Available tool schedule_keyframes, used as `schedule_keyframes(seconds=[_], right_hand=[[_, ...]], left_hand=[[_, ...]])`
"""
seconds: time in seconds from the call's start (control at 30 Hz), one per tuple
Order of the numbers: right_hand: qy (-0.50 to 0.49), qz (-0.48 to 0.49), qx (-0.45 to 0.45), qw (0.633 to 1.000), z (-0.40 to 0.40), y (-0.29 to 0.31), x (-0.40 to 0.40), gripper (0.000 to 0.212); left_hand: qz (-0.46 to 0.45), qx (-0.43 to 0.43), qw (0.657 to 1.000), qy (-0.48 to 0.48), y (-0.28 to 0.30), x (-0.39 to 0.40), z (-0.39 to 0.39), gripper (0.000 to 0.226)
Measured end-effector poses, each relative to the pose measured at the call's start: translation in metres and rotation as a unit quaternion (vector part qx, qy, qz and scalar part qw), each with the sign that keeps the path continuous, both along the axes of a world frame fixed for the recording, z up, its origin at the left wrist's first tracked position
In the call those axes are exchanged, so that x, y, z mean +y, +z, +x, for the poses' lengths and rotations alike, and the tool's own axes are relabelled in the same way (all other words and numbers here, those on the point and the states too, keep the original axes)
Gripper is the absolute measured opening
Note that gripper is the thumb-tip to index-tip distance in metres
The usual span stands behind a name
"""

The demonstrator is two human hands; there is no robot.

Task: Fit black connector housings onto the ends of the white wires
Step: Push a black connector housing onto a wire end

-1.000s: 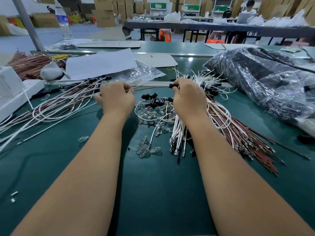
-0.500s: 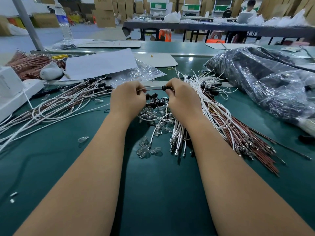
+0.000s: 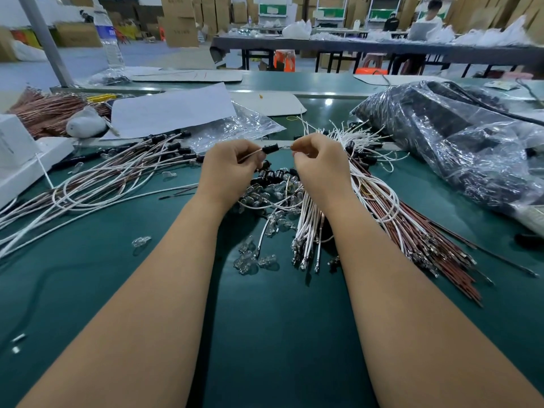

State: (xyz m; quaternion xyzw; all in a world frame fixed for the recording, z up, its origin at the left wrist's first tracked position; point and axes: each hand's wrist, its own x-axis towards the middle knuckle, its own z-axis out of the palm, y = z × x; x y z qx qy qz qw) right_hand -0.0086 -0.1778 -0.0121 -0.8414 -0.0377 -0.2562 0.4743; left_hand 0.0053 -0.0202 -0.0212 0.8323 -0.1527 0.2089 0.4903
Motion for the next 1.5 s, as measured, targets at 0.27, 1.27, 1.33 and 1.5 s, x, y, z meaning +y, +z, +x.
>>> schedule_keyframes(seconds=[0.27, 1.27, 1.33, 1.5], right_hand=[[0.016, 0.054, 0.010, 0.998, -0.002, 0.004, 0.001, 0.010], [0.011, 0.093, 0.006, 0.996, -0.004, 0.007, -0.001, 0.008], [0.008, 0.114, 0.005, 0.993, -0.004, 0.007, -0.001, 0.008], [0.010, 0.121, 0.005, 0.993, -0.003, 0.006, 0.000, 0.015]], left_hand=[[0.019, -0.021, 1.000, -0.006, 0.000, 0.000, -0.001, 0.010], [0.086, -0.033, 0.996, -0.003, 0.002, -0.013, -0.006, 0.010], [0.044, -0.010, 0.999, -0.017, 0.002, -0.012, -0.007, 0.012], [0.005, 0.018, 0.999, -0.038, 0.005, -0.013, -0.008, 0.014]])
